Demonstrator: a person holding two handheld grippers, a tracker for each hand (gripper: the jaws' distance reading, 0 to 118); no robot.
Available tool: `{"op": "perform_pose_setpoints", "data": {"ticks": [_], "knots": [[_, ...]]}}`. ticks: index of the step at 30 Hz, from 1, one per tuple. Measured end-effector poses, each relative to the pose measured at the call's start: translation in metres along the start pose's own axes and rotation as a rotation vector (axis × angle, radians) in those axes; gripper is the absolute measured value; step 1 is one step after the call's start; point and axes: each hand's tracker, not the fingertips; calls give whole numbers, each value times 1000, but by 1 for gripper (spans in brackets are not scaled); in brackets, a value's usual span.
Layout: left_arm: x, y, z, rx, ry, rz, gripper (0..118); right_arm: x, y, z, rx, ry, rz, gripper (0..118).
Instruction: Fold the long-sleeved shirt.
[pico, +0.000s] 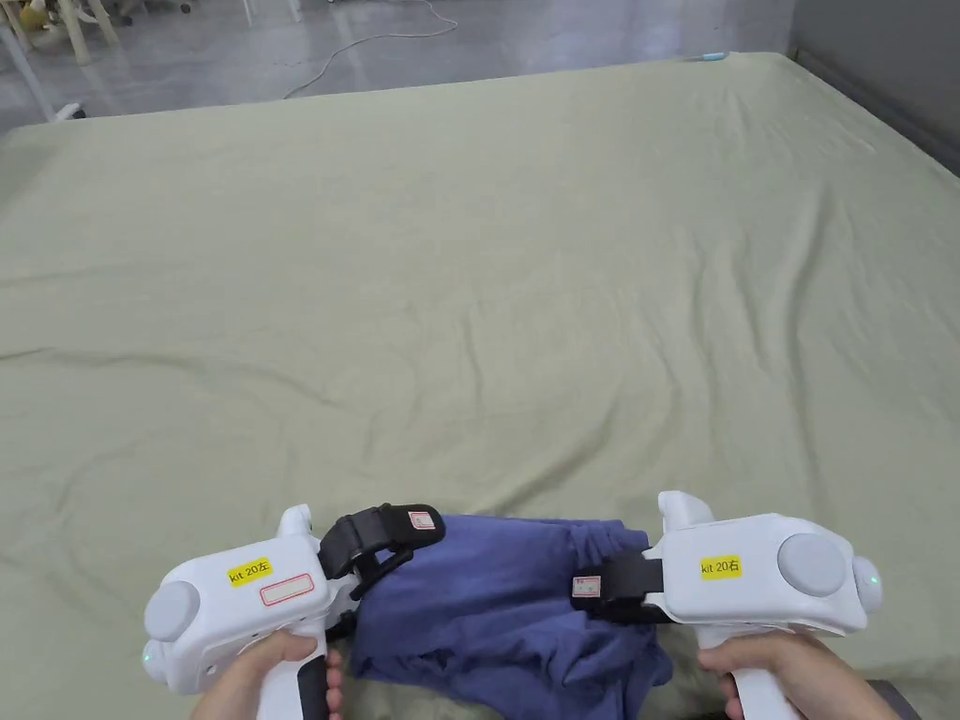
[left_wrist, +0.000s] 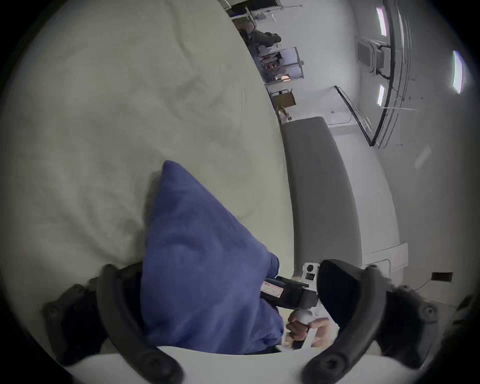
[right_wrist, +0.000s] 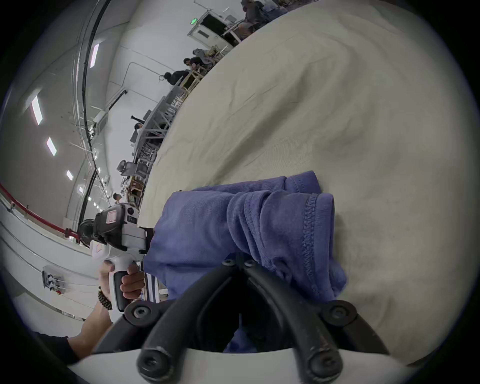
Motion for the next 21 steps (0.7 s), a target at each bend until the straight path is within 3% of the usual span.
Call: {"op": "perform_pose_setpoints", "data": {"ticks": [1, 2, 3, 4, 9, 11, 14, 21], "knots": [[2, -1, 0, 6, 46, -46, 96, 1, 0, -1, 1, 1, -1, 0], [5, -2, 1, 11, 130, -100, 75, 1, 0, -1, 3, 3, -2, 0], [6, -3, -2, -4, 199, -129, 32, 1, 0, -1, 4, 4, -4, 0], [3, -4, -5, -50, 219, -147, 9, 1, -1, -1, 6, 6, -5, 0], [16, -4, -3, -25, 207, -163, 8, -5, 1, 0, 4, -14, 27, 0], [24, -3, -1, -25, 230, -197, 8, -19, 1, 3, 5, -69, 60, 0], [30, 3, 11, -6, 224, -206, 8, -54, 1, 12, 66, -174, 182, 0], [32, 28, 57, 25, 255, -294, 8, -164, 13, -6, 279, -205, 463, 0]]}}
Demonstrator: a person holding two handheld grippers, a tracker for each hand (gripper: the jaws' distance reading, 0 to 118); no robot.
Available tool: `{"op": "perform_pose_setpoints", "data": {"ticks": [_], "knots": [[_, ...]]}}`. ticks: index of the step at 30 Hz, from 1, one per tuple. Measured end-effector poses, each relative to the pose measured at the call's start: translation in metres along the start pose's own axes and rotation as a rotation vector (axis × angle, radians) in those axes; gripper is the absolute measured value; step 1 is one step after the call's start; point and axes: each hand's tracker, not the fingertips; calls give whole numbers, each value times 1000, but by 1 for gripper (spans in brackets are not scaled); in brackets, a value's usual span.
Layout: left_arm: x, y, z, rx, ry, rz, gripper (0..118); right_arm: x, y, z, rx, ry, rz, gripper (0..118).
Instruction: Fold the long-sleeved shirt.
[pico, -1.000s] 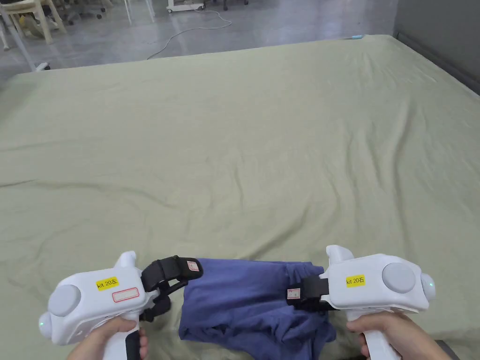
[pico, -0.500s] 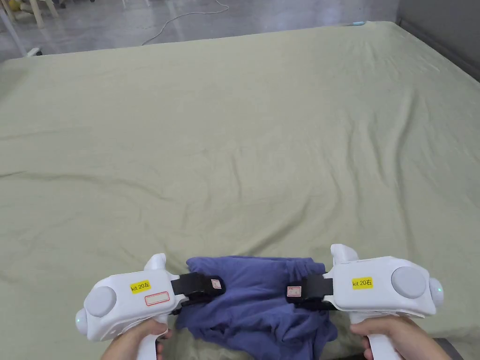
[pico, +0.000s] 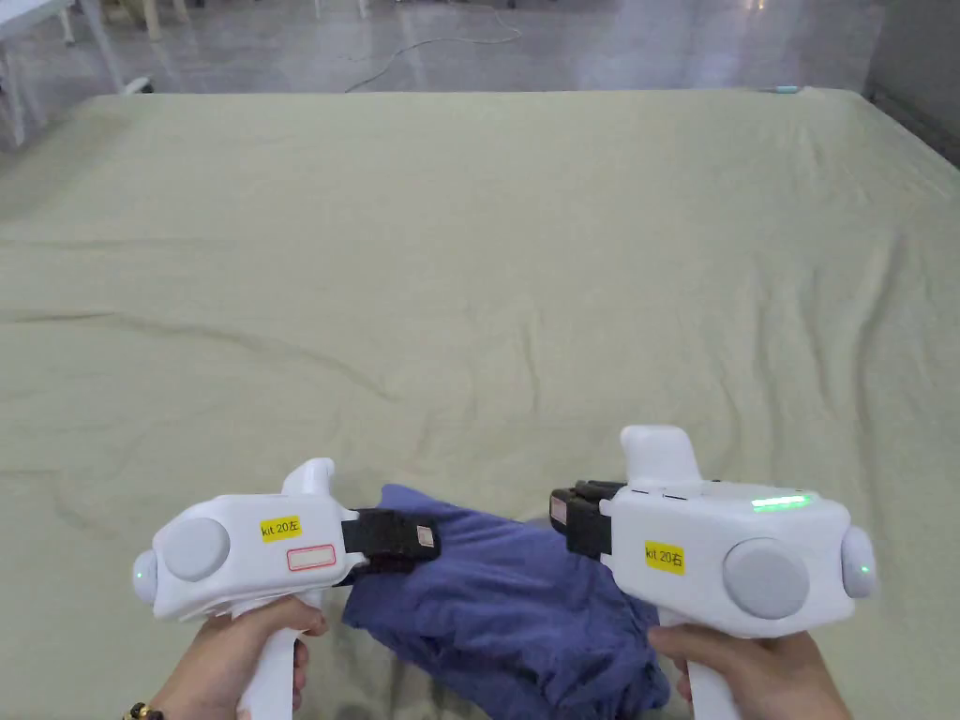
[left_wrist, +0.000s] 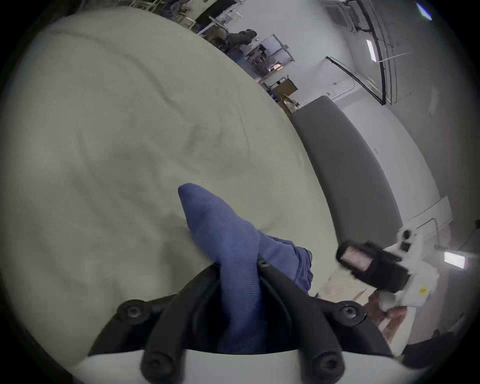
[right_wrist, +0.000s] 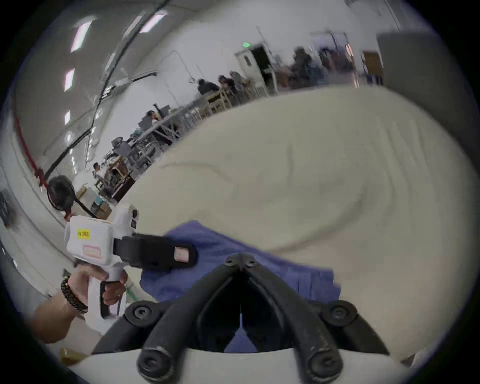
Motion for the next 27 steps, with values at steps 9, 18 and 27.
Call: {"op": "perform_pose_setpoints", "data": {"ticks": [9, 18, 27], "knots": [[-123, 59, 166, 150, 226, -61, 8, -165, 35, -100, 129, 107, 277, 0], [-253, 93, 291, 280, 639, 27, 17, -240, 20, -161, 53, 250, 332, 0], [-212, 81, 296, 420, 673, -50, 118, -220, 25, -154, 50, 217, 347, 0]]}}
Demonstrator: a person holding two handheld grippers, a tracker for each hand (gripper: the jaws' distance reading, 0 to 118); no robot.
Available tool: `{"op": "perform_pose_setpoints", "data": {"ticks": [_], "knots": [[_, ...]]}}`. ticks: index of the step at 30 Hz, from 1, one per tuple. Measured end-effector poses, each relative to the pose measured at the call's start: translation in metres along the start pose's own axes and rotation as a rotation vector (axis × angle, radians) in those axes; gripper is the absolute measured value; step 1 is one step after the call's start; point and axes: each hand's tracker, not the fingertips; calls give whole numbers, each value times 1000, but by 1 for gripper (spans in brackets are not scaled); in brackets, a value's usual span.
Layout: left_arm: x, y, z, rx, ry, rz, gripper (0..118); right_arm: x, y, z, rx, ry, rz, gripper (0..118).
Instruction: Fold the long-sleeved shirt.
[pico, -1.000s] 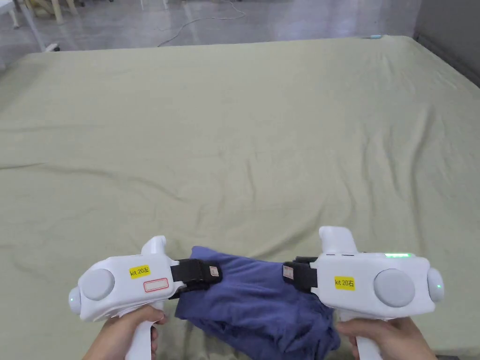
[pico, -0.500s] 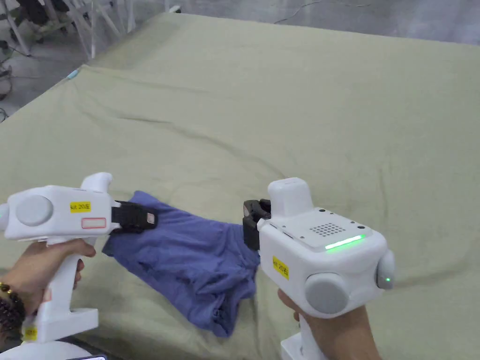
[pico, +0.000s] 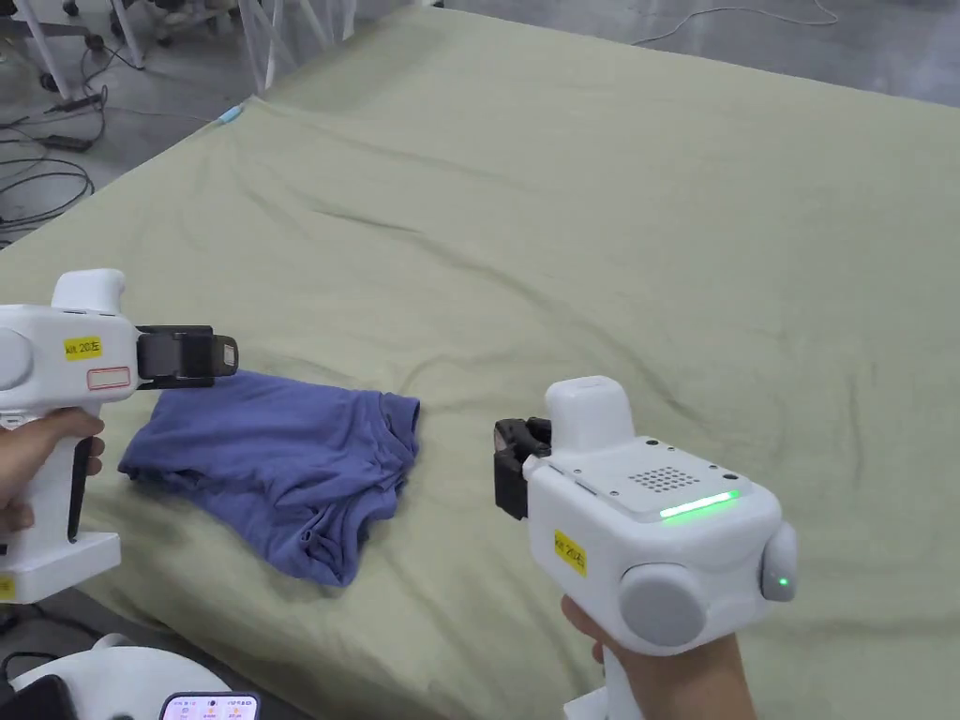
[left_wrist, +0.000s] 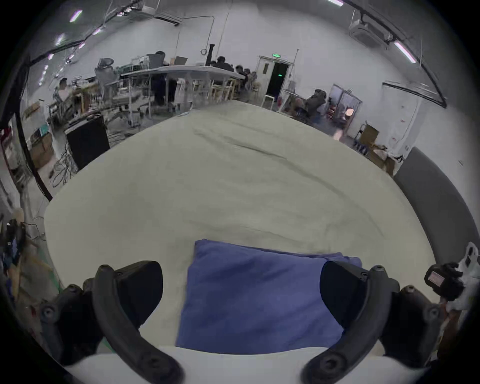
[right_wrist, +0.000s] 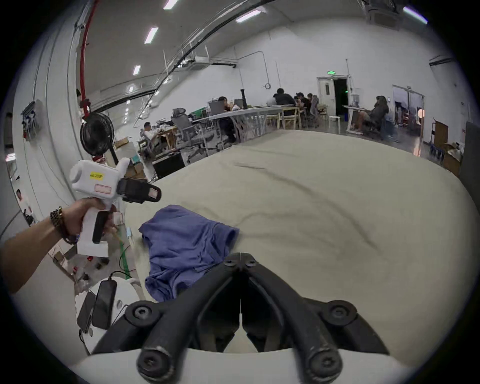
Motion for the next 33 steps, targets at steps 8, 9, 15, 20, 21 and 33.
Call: {"op": "perform_pose_setpoints", "data": {"ticks": [8, 9, 15, 20, 21, 33], "knots": [[181, -16, 80, 396, 2, -267, 6, 45, 32, 101, 189, -146, -15, 0], [209, -21, 91, 440, -28, -306, 6, 52, 36, 120, 228, -186, 5, 0], [359, -38, 130, 655, -202, -396, 6, 107, 40, 239, 418, -542, 74, 0], [456, -51, 136, 833, -221, -506, 6, 158, 22, 307, 508, -747, 66, 0], [470, -54, 135, 855, -223, -496, 6, 168, 18, 315, 508, -789, 61, 0], [502, -138, 107, 785, -253, -411, 6, 210, -71, 360, 516, -949, -81, 0]]}}
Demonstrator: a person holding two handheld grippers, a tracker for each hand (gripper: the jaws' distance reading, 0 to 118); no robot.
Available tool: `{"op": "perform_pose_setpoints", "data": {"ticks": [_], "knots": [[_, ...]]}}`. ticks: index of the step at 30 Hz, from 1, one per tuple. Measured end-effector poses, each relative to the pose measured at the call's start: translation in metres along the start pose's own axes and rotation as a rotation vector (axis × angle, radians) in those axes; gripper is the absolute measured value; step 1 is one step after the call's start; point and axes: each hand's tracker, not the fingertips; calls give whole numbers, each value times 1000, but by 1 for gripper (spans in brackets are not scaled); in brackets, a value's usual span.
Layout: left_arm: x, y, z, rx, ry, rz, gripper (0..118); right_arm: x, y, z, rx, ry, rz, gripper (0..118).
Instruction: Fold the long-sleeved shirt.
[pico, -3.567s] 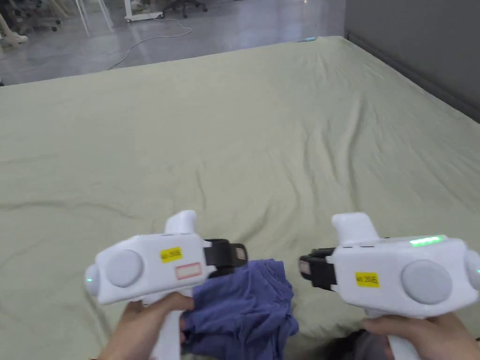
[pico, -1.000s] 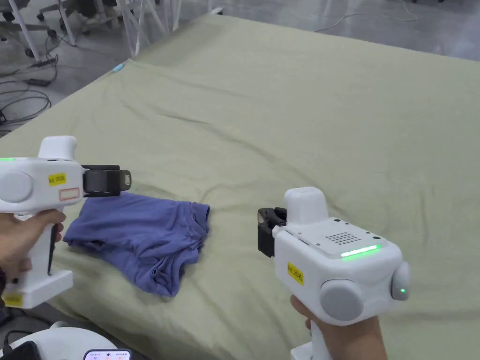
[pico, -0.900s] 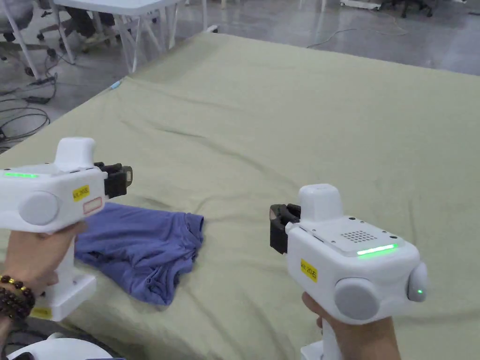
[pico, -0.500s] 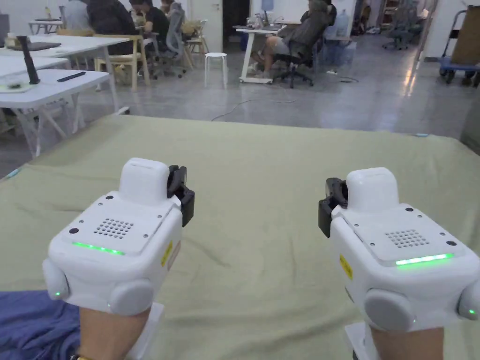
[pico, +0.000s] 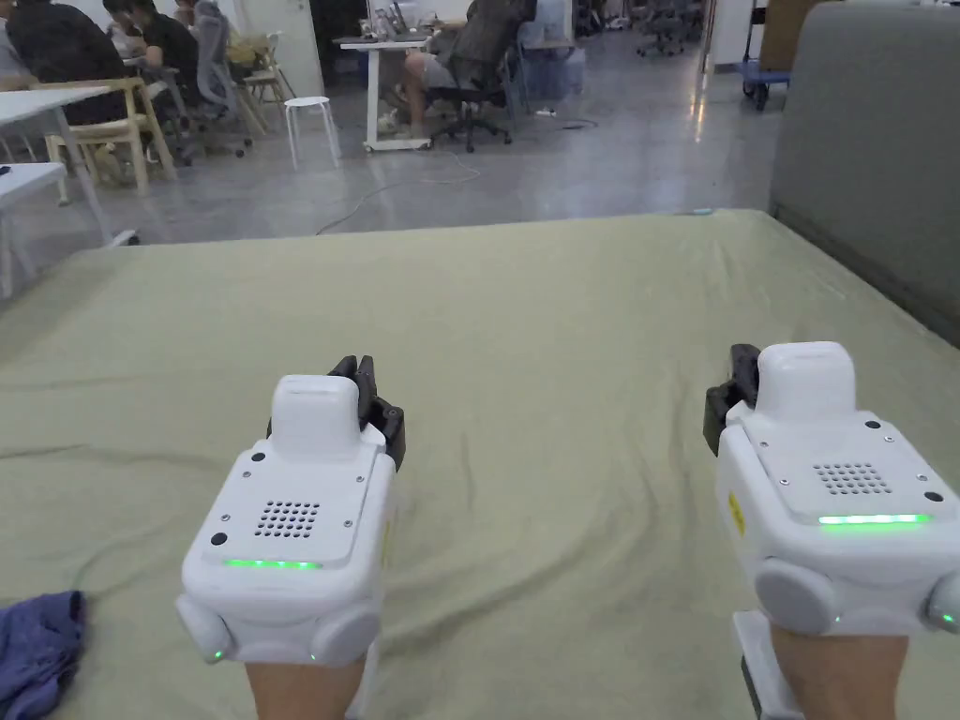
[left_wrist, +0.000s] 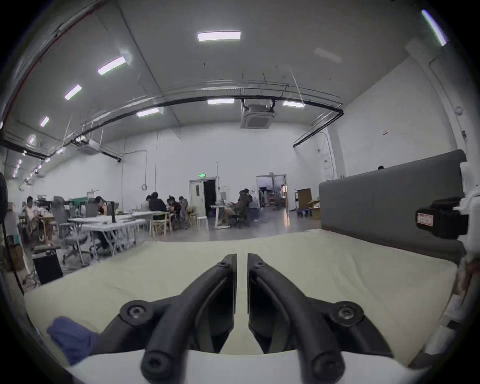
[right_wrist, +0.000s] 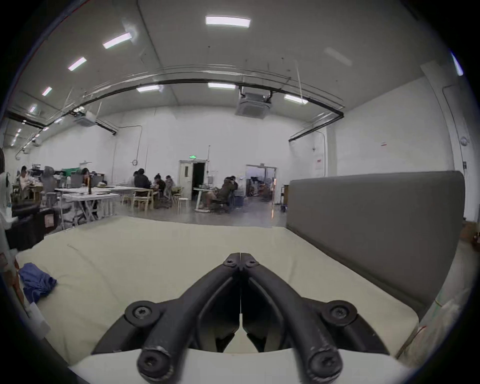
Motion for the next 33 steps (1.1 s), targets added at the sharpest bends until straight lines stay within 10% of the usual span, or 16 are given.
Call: {"op": "perform_pose_setpoints", "data": {"ticks": [20, 21, 23, 25, 26, 33], "knots": [[-1, -39, 37, -131, 41, 11, 6, 3, -28, 27, -37, -11, 55, 0], [-1, -39, 37, -127, 41, 14, 7, 2, -28, 27, -43, -12, 59, 12], [-4, -37, 37, -110, 23, 66, 31, 2, -27, 25, -44, -7, 50, 72], [-5, -36, 35, -116, 30, 67, 96, 2, -28, 21, -58, -13, 43, 118], [-5, -37, 33, -122, 42, 62, 118, 1, -29, 22, -46, -24, 45, 118], [-13, -38, 37, -95, 41, 45, 118, 0, -23, 21, -37, -20, 48, 118]]}}
